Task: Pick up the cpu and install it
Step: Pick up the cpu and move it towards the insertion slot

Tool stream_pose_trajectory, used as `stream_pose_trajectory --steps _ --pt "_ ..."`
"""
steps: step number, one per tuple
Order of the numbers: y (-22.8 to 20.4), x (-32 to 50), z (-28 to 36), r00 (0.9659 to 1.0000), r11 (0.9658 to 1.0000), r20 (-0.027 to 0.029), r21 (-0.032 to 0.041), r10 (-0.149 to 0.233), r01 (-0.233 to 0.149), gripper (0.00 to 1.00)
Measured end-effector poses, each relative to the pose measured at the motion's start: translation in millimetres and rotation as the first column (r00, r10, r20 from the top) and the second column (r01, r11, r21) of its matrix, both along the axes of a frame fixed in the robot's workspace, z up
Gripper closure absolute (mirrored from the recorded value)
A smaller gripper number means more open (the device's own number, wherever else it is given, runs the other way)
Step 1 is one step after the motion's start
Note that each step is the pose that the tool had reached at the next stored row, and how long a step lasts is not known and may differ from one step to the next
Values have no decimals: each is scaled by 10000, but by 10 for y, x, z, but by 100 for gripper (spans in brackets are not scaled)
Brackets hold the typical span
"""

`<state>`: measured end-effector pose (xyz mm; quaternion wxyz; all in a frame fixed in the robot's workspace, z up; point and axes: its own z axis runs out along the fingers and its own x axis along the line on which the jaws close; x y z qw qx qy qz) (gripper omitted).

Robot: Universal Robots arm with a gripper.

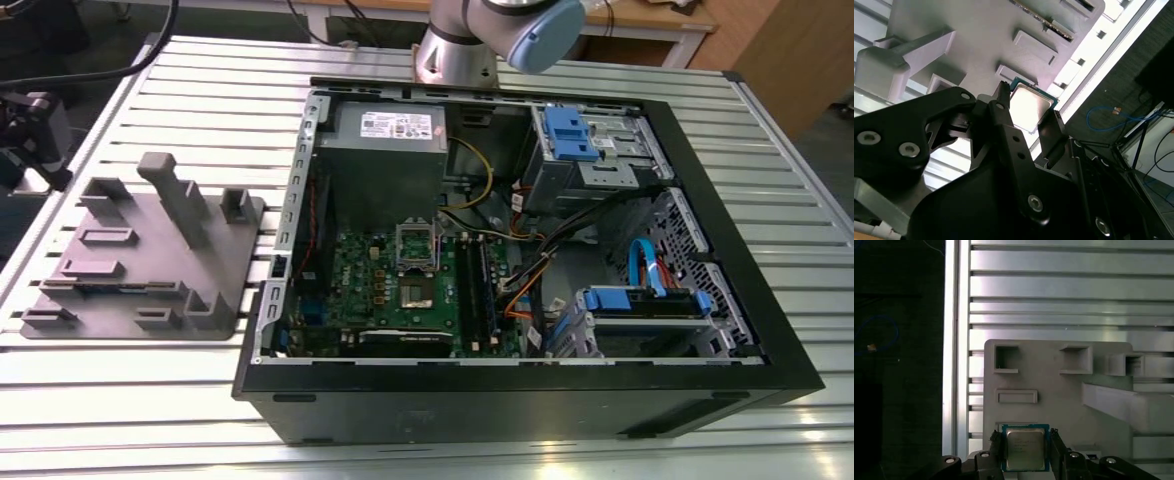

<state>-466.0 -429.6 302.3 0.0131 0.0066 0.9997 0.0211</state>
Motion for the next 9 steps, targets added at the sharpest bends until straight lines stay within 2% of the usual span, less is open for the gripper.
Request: stream_pose_trajectory --steps 2,9 --pt "0 0 33 10000 10000 -1 0 0 0 53" --pt "0 0 41 10000 10000 0 0 0 0 53"
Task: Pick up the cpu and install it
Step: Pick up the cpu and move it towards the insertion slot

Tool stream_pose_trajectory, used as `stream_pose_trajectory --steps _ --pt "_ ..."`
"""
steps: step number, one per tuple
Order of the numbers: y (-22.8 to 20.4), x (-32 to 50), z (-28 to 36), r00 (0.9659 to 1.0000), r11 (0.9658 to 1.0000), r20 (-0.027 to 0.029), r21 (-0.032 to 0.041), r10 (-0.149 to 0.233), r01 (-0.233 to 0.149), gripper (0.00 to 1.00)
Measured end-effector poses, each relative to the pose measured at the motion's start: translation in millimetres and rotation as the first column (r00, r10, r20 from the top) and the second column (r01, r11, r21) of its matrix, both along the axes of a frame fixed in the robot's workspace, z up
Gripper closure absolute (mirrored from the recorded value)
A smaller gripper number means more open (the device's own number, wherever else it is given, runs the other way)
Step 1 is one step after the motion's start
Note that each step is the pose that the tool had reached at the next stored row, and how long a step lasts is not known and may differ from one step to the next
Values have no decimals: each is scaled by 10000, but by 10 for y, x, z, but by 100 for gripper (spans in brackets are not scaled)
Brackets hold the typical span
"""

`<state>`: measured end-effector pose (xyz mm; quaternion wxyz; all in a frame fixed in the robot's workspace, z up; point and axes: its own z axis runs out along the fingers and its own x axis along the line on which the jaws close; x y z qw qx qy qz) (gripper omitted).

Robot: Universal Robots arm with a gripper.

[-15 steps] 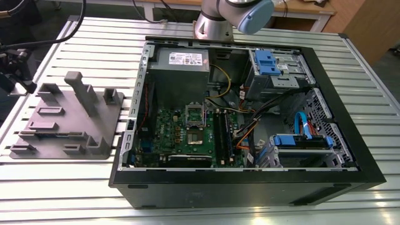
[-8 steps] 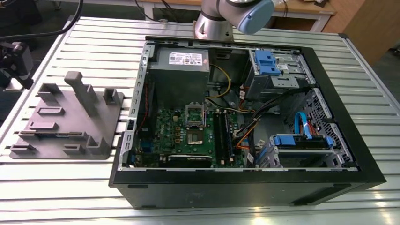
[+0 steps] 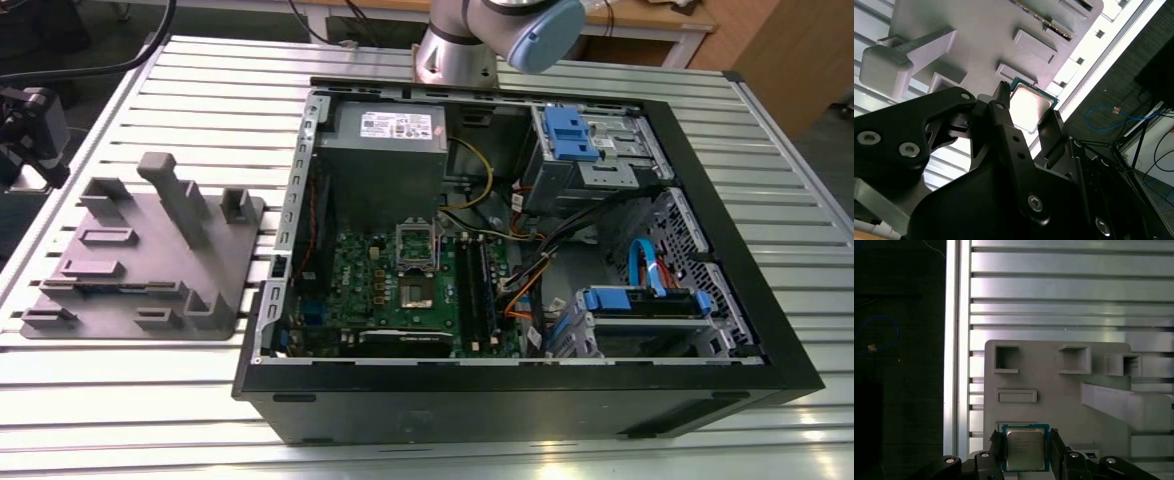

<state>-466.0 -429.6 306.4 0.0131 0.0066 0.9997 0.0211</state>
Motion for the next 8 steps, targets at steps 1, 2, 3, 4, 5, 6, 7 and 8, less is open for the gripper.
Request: stream_pose_trajectory --steps 1,2,3,4,5,6,7,8 --pt "0 0 0 10000 10000 0 0 1 -1 53" --pt "0 0 0 10000 10000 0 0 0 0 53" --pt "0 0 1 10000 10000 0 0 0 0 53" --pt "0 0 1 10000 10000 0 0 0 0 53" --pt "0 0 1 10000 10000 0 0 0 0 53" --pt "0 0 1 10000 10000 0 0 0 0 53" --pt "0 0 2 10000 10000 0 0 0 0 53" --pt "0 0 9 10000 10000 -4 -3 0 0 53"
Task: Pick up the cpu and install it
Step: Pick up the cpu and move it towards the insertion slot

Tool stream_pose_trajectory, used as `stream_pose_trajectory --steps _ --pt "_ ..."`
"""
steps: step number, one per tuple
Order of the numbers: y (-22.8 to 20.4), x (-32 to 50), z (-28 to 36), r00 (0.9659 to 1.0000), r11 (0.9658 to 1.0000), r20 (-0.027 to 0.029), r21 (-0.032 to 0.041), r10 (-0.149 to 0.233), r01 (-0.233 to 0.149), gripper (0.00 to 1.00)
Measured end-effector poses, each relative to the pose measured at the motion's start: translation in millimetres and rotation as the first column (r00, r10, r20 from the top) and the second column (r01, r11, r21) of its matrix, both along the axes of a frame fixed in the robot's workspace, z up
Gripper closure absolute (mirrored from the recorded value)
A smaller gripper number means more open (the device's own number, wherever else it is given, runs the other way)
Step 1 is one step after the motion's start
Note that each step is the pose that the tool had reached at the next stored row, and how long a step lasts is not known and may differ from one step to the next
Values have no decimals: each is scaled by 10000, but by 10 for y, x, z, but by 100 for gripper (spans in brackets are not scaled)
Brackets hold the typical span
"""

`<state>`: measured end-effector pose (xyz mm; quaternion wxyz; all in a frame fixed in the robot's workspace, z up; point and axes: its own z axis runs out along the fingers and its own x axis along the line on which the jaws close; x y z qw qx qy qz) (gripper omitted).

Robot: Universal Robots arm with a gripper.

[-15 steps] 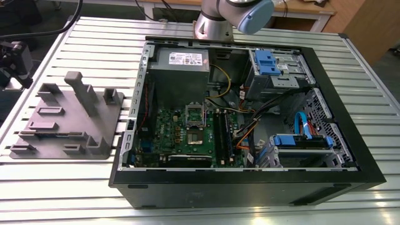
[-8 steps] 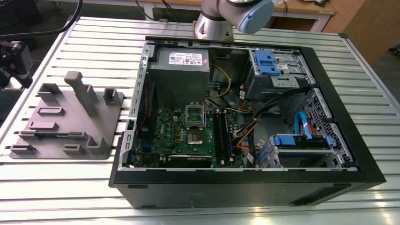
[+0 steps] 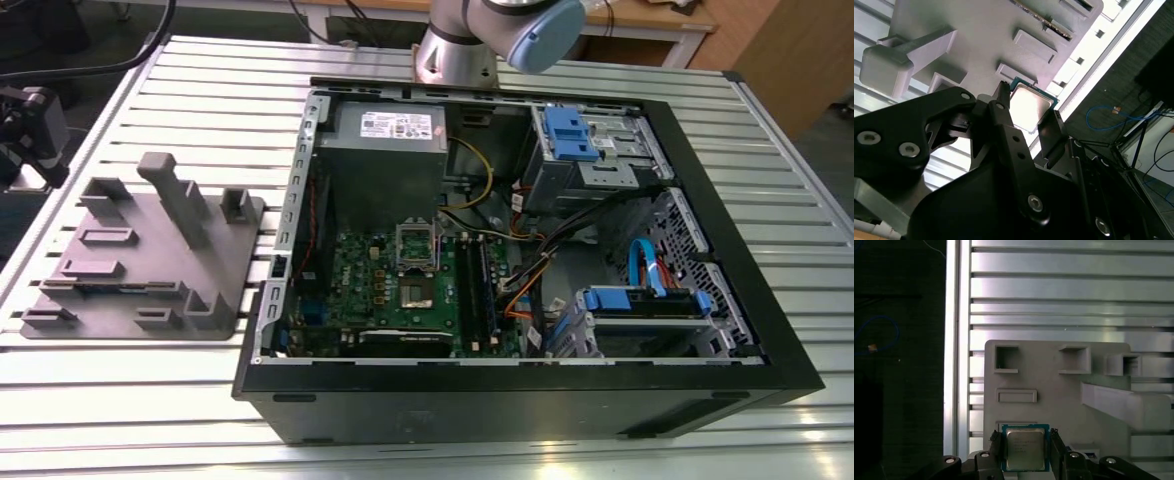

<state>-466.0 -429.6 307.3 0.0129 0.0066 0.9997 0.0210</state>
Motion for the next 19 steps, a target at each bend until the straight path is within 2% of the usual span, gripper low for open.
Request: stream_pose_trajectory --steps 7,19 --pt "0 0 97 10000 10000 4 2 0 0 53" --pt "0 0 115 10000 10000 0 1 0 0 53"
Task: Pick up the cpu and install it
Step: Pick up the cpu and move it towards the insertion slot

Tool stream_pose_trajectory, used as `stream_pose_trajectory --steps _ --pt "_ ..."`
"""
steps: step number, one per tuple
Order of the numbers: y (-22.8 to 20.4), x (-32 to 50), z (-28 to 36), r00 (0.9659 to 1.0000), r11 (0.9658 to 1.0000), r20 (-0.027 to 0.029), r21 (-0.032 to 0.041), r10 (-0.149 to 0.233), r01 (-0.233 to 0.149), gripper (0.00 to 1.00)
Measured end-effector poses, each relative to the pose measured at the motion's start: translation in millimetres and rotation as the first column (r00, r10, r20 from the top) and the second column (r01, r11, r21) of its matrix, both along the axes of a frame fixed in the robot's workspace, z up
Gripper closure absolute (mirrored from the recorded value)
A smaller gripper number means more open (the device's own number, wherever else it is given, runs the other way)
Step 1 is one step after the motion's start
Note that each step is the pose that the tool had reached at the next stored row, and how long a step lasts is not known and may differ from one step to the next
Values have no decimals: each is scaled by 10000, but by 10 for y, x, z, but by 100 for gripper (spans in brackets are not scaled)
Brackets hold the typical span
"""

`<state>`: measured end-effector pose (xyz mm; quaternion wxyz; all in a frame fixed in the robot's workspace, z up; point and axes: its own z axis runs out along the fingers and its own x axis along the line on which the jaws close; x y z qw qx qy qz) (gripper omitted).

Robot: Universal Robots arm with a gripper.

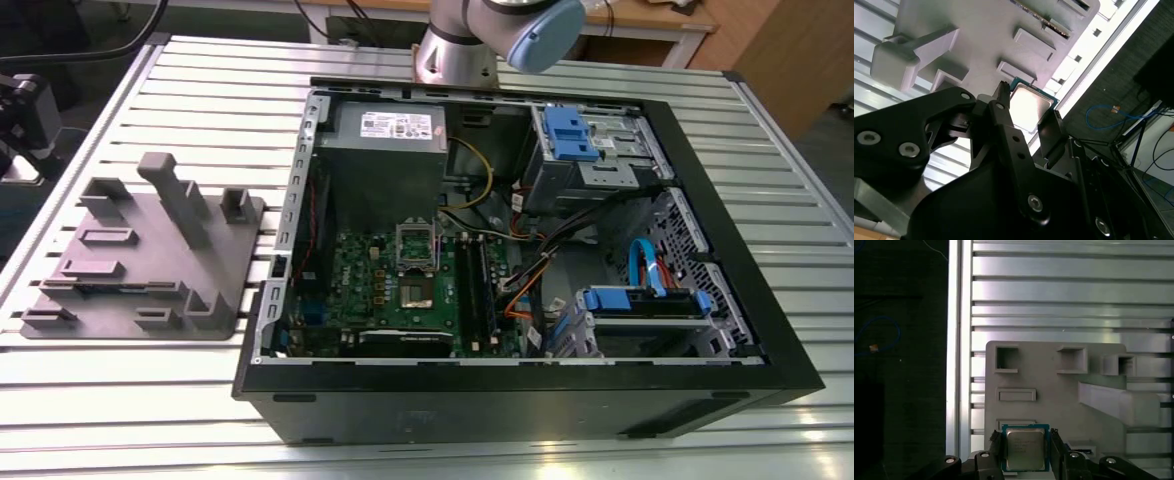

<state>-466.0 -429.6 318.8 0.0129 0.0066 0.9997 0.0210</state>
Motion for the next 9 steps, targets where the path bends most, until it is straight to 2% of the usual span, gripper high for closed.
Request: stream_pose_trajectory --steps 2,9 --pt "0 0 35 10000 10000 3 2 0 0 53" --pt "0 0 224 10000 10000 4 2 0 0 53"
